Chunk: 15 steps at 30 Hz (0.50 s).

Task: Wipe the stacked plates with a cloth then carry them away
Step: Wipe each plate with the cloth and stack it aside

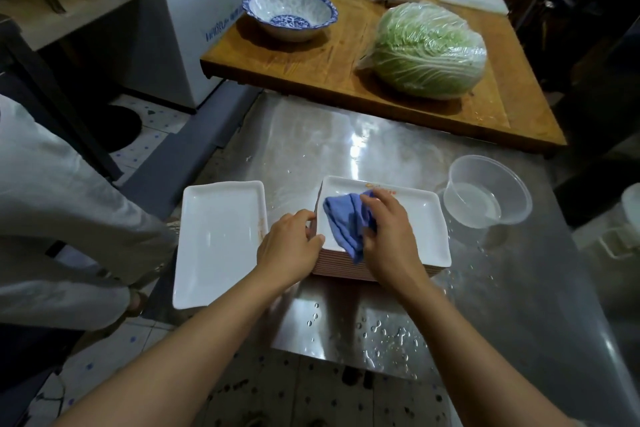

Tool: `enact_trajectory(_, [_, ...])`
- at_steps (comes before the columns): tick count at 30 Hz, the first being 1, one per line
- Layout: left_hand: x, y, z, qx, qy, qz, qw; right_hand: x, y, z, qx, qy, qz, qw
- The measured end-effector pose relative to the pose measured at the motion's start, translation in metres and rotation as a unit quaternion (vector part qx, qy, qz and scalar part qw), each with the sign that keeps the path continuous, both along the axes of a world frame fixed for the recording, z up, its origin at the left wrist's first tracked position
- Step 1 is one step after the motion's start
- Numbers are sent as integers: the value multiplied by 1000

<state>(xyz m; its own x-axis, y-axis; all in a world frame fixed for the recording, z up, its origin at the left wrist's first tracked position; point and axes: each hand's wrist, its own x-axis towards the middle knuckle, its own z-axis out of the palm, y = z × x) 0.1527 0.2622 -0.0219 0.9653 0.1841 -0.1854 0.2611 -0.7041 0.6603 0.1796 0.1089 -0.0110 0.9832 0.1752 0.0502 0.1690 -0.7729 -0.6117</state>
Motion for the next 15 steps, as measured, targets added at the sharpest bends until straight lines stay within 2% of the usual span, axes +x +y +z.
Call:
enact_trajectory(3, [5,-2,1,-44,9,18,999,-6,4,-7,-75,17,69,995])
enact_trajectory(9, [10,-1,-1,-125,49,49,990,-31,16,-4,-82,-8,148,986])
enact_trajectory(12, [16,-3,1,-117,71,12,991,-14,19,3,-110,10,158,981])
enact_trajectory(15, [23,-2,1,-111,82,-16,990,13,22,-1,-192,-16,155,969])
